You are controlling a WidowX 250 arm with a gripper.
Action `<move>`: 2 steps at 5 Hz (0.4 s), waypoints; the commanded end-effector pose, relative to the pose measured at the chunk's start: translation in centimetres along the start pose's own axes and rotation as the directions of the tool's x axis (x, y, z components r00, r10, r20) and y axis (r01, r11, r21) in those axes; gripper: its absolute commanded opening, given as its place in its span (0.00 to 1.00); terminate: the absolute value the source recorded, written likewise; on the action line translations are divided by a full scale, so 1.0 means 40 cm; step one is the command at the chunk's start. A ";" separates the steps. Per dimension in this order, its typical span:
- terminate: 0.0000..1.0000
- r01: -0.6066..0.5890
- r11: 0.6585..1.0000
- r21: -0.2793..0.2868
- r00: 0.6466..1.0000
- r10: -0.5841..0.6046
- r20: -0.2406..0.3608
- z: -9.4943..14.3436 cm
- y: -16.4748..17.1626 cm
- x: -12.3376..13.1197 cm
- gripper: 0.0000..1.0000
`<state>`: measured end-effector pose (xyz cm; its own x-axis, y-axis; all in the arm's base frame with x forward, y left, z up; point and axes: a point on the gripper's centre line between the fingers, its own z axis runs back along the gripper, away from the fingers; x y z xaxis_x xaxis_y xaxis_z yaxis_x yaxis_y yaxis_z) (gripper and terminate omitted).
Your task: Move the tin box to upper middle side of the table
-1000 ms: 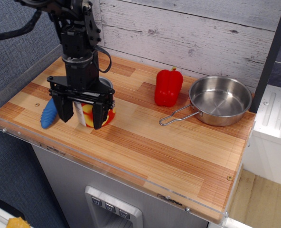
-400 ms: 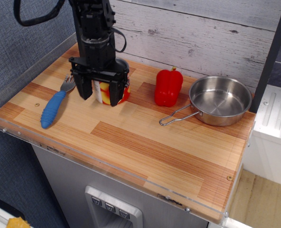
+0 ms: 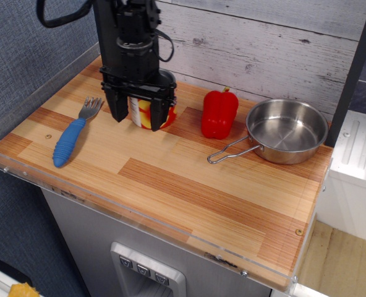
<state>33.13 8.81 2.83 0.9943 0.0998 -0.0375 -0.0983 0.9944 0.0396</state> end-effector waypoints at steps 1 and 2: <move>0.00 -0.019 0.997 0.074 1.000 0.017 0.020 0.078 -0.027 -0.071 1.00; 0.00 -0.012 0.996 0.088 1.000 0.011 0.012 0.102 -0.047 -0.122 1.00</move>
<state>28.26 6.18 5.61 0.9914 0.1110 -0.0688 -0.1019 0.9870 0.1243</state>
